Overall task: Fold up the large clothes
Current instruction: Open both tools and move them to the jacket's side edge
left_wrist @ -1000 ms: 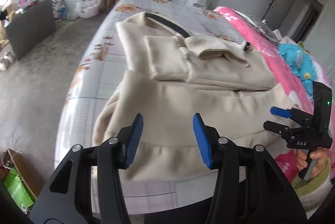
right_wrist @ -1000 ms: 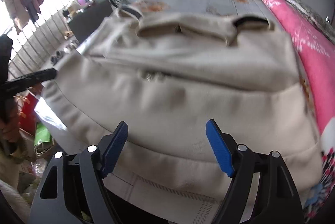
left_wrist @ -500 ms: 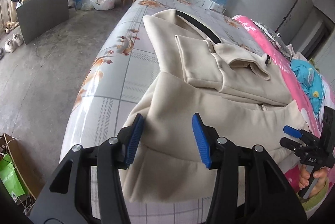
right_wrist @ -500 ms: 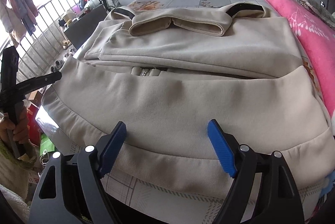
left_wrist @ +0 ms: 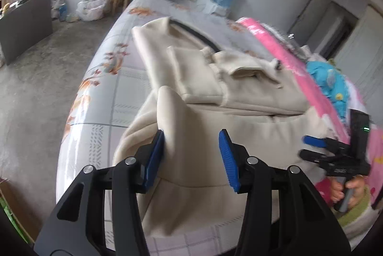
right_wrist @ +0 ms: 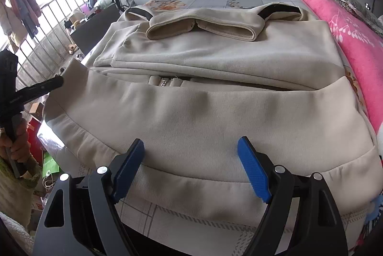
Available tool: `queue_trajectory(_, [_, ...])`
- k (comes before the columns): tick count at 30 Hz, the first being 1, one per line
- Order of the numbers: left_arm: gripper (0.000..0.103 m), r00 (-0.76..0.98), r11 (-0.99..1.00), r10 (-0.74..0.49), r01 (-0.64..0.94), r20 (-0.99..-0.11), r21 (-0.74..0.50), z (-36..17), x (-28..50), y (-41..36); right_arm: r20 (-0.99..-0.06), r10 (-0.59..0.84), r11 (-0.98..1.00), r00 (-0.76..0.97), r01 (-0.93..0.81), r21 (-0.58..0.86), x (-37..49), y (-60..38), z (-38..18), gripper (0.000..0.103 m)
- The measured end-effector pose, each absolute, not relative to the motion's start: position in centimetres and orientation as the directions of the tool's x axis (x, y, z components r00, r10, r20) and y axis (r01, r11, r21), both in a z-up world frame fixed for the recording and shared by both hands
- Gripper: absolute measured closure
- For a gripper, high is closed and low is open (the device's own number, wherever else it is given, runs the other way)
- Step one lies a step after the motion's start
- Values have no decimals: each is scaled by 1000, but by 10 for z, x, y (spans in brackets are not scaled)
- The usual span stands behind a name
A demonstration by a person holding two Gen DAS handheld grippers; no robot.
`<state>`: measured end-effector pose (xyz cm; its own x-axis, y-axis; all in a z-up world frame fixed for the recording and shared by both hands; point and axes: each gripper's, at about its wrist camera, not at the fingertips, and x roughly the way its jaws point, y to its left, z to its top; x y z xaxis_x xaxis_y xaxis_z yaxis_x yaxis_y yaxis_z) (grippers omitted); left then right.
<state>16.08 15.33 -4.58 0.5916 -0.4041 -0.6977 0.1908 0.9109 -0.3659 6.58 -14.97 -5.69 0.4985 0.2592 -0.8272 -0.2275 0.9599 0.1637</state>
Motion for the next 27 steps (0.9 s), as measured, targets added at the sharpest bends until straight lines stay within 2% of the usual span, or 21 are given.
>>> queue_trajectory(4, [65,562,919,-370,103,-740,-381,-61,178,159,-827,258,961,500,-225,163,65,-150,-57,24])
queue_trajectory(6, [65,572,903,-399,108,-717,-416,-59,179,161,-827,255,961,501,-224,160,65,-149,-57,24])
queue_trajectory(9, [64,596,844,-502,180,-627,-505,-51,174,162,-827,251,962,503,-227,155,64,-148,-58,24])
queue_trajectory(11, [64,605,839,-512,203,-609,-505,-48,172,161,-827,252,961,503,-228,155,65,-149,-58,24])
queue_trajectory(13, [64,590,886,-434,143,-681,-441,-57,180,158,-827,253,961,502,-228,155,65,-148,-58,24])
queue_trajectory(15, [72,580,911,-384,113,-718,-395,-61,184,155,-828,252,961,501,-228,154,65,-149,-58,24])
queue_trajectory(19, [76,591,954,-288,105,-754,-281,-56,181,143,-826,253,961,504,-228,156,65,-149,-58,24])
queue_trajectory(24, [78,609,995,-70,99,-790,-12,-52,174,109,-827,255,962,502,-219,164,65,-150,-57,24])
queue_trajectory(27, [79,622,992,15,90,-783,90,-51,173,97,-819,238,968,522,-193,158,64,-156,-51,24])
